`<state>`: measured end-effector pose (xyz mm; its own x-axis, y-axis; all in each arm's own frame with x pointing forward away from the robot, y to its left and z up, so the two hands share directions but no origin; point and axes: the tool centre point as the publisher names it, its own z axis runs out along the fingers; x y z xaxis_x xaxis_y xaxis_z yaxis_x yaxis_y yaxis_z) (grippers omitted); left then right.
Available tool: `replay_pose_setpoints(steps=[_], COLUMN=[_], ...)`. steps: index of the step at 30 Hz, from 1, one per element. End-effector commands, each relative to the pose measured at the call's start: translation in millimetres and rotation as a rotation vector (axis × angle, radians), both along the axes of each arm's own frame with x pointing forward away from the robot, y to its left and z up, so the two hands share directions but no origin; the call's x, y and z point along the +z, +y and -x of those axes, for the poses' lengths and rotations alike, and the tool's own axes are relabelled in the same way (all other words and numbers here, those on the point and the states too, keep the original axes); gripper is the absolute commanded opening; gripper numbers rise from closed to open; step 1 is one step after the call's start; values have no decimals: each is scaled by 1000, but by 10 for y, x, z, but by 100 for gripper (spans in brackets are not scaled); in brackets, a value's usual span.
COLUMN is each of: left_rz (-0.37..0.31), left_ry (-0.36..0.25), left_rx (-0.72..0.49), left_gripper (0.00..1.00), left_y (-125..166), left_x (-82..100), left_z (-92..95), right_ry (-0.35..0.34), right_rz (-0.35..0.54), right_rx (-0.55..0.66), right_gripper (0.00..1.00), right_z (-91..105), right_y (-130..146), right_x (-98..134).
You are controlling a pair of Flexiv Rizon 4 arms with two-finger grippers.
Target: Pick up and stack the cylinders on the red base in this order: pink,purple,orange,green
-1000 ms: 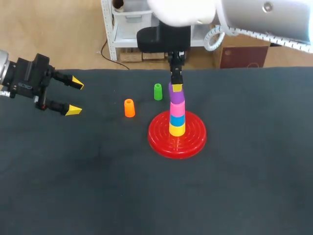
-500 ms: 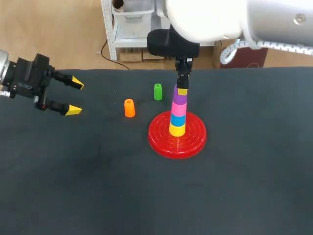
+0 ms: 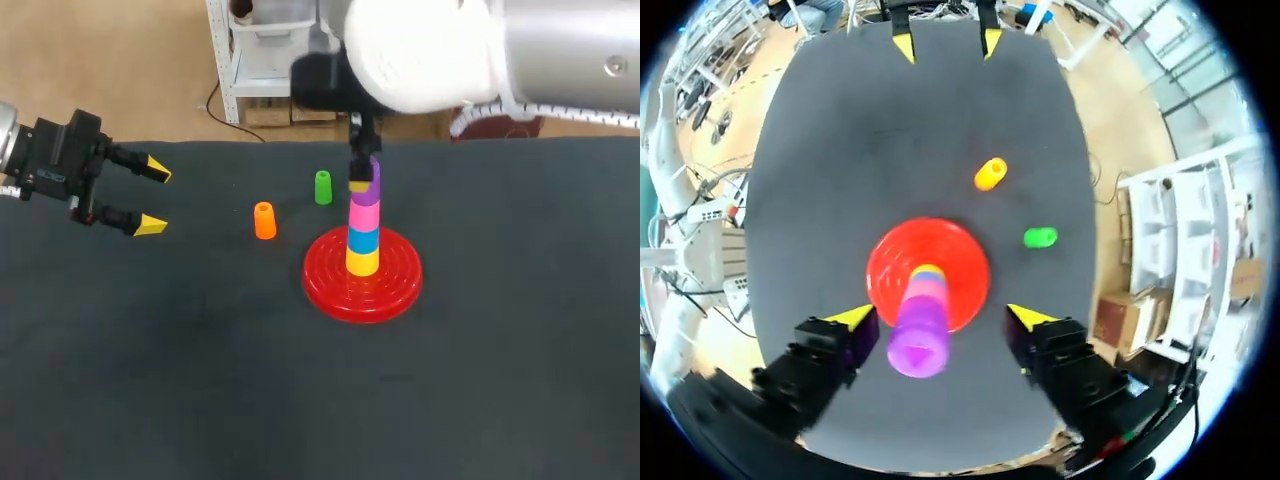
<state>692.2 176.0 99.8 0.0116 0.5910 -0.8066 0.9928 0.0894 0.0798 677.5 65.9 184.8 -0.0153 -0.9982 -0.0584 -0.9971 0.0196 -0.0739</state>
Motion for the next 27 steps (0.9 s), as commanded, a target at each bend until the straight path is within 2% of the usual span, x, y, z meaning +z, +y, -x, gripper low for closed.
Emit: replay_pose_setpoints(steps=[1, 7, 12, 13, 20, 27], left_rz=[1, 1, 1, 1, 1, 1], left_ry=[-4, -4, -4, -4, -4, -4], left_rx=[2, 2, 2, 2, 2, 2], left_gripper=[100, 100, 100, 100, 100, 100], left_y=[0, 0, 0, 0, 0, 0], left_x=[-9, -9, -9, -9, -9, -9], left_z=[10, 10, 10, 10, 10, 10], right_ry=[12, 81, 131, 119, 121, 101], right_rz=[11, -13, -10, 4, -7, 12], right_rx=[59, 165, 214, 218, 178, 135], right_gripper=[100, 100, 100, 100, 100, 100], right_z=[-215, -516, -618, -627, -660, -564], right_y=[281, 774, 1150, 1210, 1410, 1473], right_x=[166, -39, -369, -440, -887, -1159])
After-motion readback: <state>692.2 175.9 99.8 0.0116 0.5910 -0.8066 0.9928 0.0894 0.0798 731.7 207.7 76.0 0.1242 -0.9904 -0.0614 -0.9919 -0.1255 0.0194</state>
